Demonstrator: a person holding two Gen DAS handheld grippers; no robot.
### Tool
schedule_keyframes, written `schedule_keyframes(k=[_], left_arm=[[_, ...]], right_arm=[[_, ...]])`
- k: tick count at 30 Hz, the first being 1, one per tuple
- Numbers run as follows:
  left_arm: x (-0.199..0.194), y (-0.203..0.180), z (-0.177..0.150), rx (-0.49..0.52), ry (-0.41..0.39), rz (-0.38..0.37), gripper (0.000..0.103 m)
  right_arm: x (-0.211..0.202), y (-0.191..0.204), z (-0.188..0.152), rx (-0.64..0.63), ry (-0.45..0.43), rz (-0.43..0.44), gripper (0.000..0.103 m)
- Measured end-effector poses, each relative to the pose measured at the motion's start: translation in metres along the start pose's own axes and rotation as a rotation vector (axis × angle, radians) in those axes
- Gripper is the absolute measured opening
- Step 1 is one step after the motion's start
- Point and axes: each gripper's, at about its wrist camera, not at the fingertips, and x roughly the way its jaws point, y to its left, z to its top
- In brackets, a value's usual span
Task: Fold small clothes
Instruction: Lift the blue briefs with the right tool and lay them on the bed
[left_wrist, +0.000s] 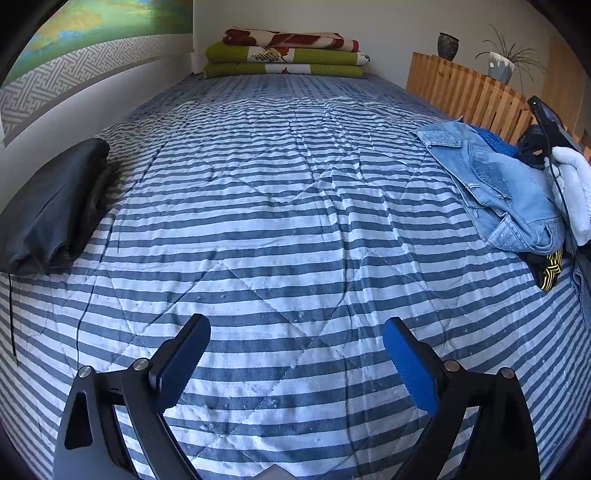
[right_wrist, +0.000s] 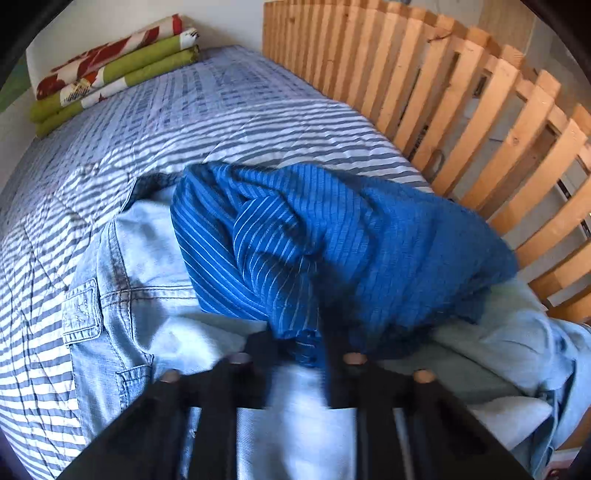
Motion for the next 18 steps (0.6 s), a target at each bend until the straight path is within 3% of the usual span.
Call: schedule_keyframes(k=[6, 10, 14, 18], left_arm=[[-0.017, -0.001, 0.001, 0.001, -0.029, -0.008, 0.090], [-0.034, 0.002, 0.006, -0.002, -0.069, -0.012, 0.090], [-0.051, 0.015, 0.010, -0.025, -0.101, -0.018, 0.090], [-0.067, 0.041, 0.011, -0.071, -0.124, 0.001, 0.090]], right_arm=[[-0.082, -0.009, -0.016, -0.028, -0.123, 0.073, 0.009], [-0.143, -0.006, -0.047, -0.036, -0.160, 0.206, 0.009], [-0.196, 0.018, -0.104, -0.107, -0.156, 0.354, 0.009], [-0.214, 0.056, -0.198, -0.227, -0.053, 0.464, 0.009]])
